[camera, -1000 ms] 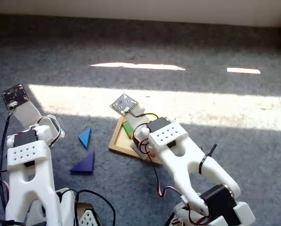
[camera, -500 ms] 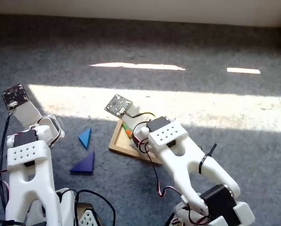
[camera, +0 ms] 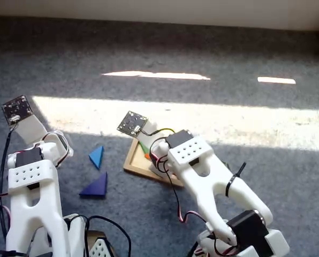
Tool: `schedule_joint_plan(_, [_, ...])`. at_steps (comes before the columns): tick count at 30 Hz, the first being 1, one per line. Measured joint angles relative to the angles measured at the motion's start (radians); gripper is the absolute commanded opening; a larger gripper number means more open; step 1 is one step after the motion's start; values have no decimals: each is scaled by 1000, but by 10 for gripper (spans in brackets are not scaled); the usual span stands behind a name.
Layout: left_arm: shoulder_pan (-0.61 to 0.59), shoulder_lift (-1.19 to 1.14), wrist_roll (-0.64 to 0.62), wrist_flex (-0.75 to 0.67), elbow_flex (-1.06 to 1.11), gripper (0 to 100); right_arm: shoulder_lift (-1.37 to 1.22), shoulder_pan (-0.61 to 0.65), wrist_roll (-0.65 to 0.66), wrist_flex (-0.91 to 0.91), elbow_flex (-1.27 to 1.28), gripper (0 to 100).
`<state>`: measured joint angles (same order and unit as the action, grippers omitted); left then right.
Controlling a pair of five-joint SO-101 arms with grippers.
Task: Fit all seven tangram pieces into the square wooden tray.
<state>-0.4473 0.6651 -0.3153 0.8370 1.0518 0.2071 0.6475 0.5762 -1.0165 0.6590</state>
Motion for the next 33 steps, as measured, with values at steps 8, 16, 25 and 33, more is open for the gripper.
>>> schedule_joint_plan(8, [0, 0, 0, 0, 0, 197, 0, -2, -135, -8, -8, 5])
schedule_joint_plan(16, [0, 0, 0, 0, 0, 197, 0, -2, -241, -3, -8, 5])
schedule_joint_plan(25, [0, 0, 0, 0, 0, 197, 0, -2, -187, 120, -8, 7])
schedule_joint_plan(33, [0, 0, 0, 0, 0, 197, 0, -2, -186, 210, 23, 203])
